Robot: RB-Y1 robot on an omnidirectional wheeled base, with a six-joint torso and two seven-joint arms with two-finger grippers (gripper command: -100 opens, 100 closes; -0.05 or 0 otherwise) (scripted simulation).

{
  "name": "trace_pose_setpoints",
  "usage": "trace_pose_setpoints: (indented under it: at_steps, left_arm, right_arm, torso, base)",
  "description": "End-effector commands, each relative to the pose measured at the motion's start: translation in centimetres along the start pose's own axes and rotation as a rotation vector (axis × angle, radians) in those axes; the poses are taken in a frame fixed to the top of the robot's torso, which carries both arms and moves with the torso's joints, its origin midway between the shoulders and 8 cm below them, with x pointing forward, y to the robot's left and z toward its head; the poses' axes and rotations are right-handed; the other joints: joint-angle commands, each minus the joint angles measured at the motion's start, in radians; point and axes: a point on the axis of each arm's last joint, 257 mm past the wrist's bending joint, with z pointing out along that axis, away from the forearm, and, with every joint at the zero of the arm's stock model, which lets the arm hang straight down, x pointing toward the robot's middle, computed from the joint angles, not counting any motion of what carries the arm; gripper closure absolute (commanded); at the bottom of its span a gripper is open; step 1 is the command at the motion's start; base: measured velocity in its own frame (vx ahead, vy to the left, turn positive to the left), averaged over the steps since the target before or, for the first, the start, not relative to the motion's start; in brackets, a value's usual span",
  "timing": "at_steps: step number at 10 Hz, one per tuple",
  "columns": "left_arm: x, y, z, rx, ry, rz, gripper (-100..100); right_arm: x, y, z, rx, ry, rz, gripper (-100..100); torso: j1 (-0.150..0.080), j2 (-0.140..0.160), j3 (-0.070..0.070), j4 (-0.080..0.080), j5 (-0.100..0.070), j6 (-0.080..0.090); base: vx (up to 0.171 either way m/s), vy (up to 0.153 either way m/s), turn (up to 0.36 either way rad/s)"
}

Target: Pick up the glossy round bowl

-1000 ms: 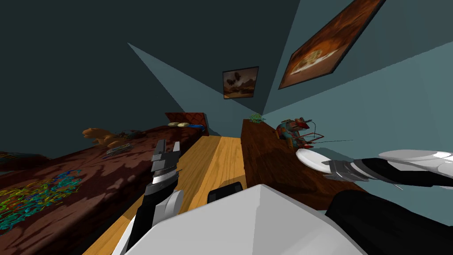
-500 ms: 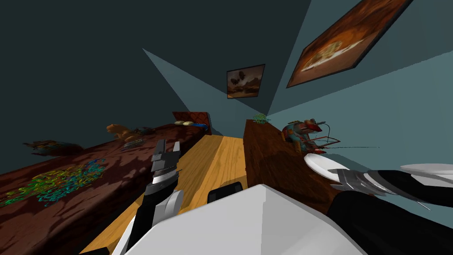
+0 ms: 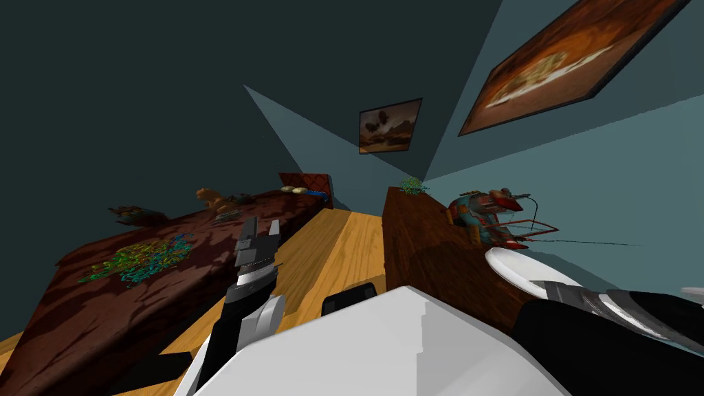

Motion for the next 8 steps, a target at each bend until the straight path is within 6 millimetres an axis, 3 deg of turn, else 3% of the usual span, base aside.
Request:
trace_pose_setpoints:
  at_steps: [1, 4, 5, 7, 8]
  left_arm:
    - [0.0, 0.0, 0.0, 0.000, 0.000, 0.000, 0]
    - [0.0, 0.0, 0.0, 0.000, 0.000, 0.000, 0]
    - [0.0, 0.0, 0.0, 0.000, 0.000, 0.000, 0]
    - [0.0, 0.0, 0.0, 0.000, 0.000, 0.000, 0]
    - [0.0, 0.0, 0.0, 0.000, 0.000, 0.000, 0]
  right_arm:
    - [0.3, 1.1, 0.0, -0.004, -0.014, -0.002, -100]
    - [1.1, 1.0, -0.6, 0.015, -0.016, 0.042, -100]
    - [3.1, 3.4, -0.6, -0.006, -0.003, 0.057, -100]
    - [3.8, 3.1, -1.3, 0.022, -0.009, 0.092, -100]
    - [6.2, 5.7, -1.8, 0.004, 0.016, 0.113, -100]
  torso:
    - [0.000, 0.000, 0.000, 0.000, 0.000, 0.000]
    - [0.001, -0.001, -0.001, 0.000, -0.001, 0.001]
    - [0.001, -0.002, -0.001, 0.000, 0.000, 0.001]
    - [0.000, -0.003, -0.002, 0.000, -0.005, -0.002]
    - [0.001, -0.004, -0.002, 0.000, -0.004, -0.002]
  base:
    - [-0.010, -0.027, 0.195]
    - [0.001, -0.004, -0.002]
    - [-0.010, -0.024, 0.358]
    - [-0.008, -0.022, 0.085]
    - [-0.009, -0.012, 0.340]
